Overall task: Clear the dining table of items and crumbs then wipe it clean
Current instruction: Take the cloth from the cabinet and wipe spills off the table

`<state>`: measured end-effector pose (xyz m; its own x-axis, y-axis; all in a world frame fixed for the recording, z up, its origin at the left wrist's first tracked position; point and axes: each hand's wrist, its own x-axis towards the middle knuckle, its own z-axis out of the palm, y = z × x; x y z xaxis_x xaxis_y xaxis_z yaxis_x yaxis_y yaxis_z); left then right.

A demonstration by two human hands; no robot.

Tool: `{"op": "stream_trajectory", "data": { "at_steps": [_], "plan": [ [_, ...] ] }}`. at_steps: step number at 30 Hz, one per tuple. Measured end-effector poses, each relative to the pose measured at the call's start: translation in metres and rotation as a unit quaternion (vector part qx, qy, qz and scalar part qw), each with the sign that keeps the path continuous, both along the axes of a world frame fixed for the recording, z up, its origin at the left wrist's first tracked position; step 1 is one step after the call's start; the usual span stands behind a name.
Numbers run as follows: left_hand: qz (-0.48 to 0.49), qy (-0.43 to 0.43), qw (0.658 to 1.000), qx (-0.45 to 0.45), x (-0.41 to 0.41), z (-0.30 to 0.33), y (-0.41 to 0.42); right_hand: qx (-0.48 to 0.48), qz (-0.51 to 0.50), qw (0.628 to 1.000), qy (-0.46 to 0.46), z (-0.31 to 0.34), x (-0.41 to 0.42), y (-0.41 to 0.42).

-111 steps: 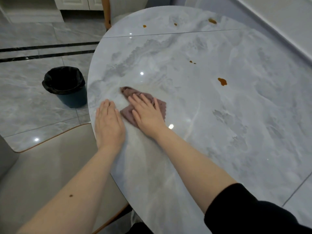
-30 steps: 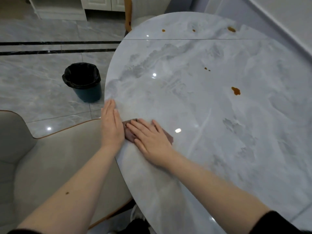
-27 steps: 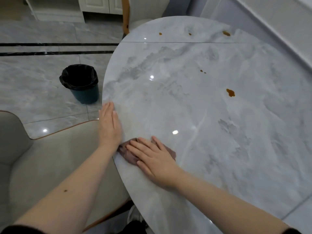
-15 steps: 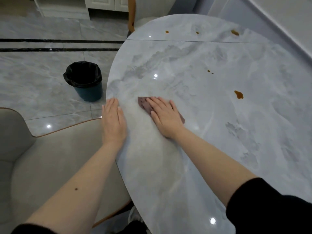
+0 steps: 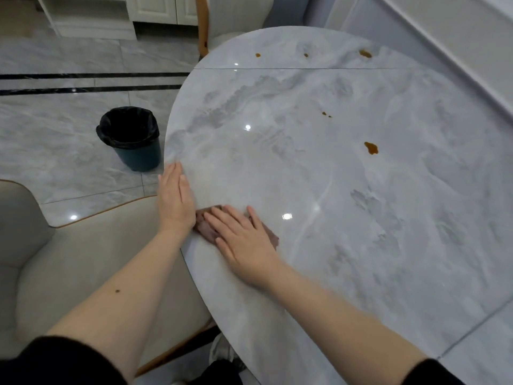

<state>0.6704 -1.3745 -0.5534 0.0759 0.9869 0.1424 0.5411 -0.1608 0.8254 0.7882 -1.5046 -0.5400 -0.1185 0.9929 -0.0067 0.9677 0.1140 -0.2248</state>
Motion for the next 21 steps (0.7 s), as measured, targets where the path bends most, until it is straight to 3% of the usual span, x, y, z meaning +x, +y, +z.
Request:
{"op": "stream_trajectory", "data": {
  "at_steps": [4,7,11,14,16,18,21],
  "plan": [
    [-0.034,0.042,0.999,0.003,-0.002,0.002,-0.026,-0.022,0.052,0.998,-0.021,0.001,0.013,-0.059],
    [-0.056,0.065,0.996,0.007,-0.003,0.005,-0.041,-0.033,0.034,0.998,-0.029,0.005,0.034,-0.066],
    [-0.049,0.061,0.997,-0.006,-0.006,0.004,-0.048,-0.035,-0.115,0.992,-0.031,0.007,0.068,-0.043],
    [-0.043,0.050,0.998,-0.018,-0.010,0.002,-0.049,-0.027,-0.274,0.961,-0.024,0.003,0.072,-0.017],
    [-0.044,0.034,0.998,-0.017,-0.012,0.000,-0.049,-0.021,-0.326,0.945,-0.012,0.001,0.049,-0.002],
    [-0.036,0.009,0.999,-0.014,-0.015,0.000,-0.048,-0.006,-0.291,0.957,-0.010,0.001,0.013,0.005],
    [-0.018,-0.015,1.000,-0.012,-0.018,0.002,-0.044,0.025,-0.153,0.988,-0.006,0.001,-0.036,-0.013]
  ]
}}
